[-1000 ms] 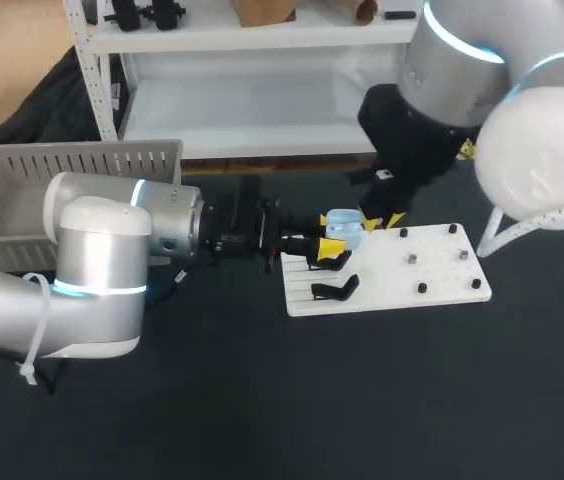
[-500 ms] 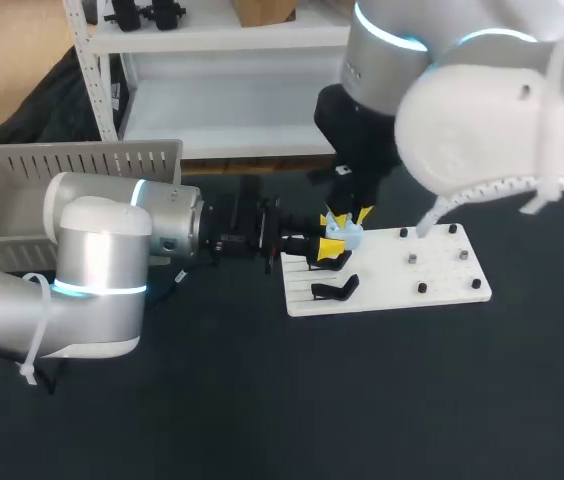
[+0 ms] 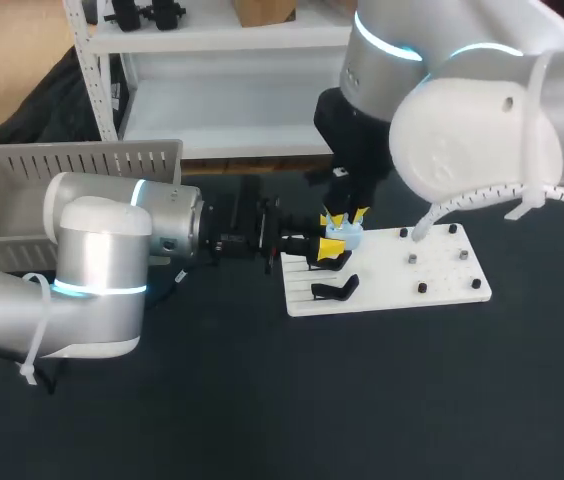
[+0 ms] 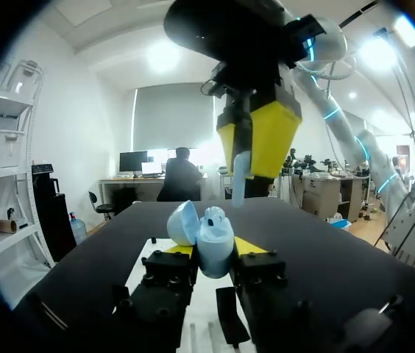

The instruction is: Pick up each earbud case from the left stands, insert the matching earbuds, close the lid, and place the case in the box.

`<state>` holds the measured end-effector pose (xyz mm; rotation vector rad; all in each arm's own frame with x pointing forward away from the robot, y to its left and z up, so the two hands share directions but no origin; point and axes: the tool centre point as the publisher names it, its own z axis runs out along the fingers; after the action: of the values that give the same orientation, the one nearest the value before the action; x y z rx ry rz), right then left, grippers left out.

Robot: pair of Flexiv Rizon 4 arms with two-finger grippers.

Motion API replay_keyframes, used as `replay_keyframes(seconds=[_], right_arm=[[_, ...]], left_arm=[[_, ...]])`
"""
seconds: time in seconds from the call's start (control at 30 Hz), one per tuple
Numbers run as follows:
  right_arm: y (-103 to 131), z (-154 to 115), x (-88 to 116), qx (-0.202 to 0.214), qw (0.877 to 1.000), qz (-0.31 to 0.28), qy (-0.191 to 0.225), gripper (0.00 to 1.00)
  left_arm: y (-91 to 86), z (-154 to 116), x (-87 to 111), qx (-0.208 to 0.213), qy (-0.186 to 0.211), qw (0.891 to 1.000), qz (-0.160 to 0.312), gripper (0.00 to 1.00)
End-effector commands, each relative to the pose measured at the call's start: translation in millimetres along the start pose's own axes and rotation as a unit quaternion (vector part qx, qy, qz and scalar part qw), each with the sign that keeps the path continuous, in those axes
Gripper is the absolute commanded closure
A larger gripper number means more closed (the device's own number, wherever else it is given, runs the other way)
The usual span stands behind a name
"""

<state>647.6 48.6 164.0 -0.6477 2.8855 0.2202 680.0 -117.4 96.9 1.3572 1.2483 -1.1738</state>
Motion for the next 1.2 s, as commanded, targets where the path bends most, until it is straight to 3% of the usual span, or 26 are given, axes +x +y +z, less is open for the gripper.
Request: replay_keyframes(seconds=[0.03, 1.2], right_arm=[[1.3, 5.6, 0.2, 0.003, 1.000, 0.001, -0.004, 1.00], [-4.4, 18.1, -10.4, 0.009, 1.000, 0.008, -0.014, 1.00]], left_arm=[[0.2, 0.7, -0.1, -0.001, 0.001, 1.000, 0.000, 1.00], [0.2, 0.7, -0.1, -0.001, 0.001, 1.000, 0.000, 1.00]])
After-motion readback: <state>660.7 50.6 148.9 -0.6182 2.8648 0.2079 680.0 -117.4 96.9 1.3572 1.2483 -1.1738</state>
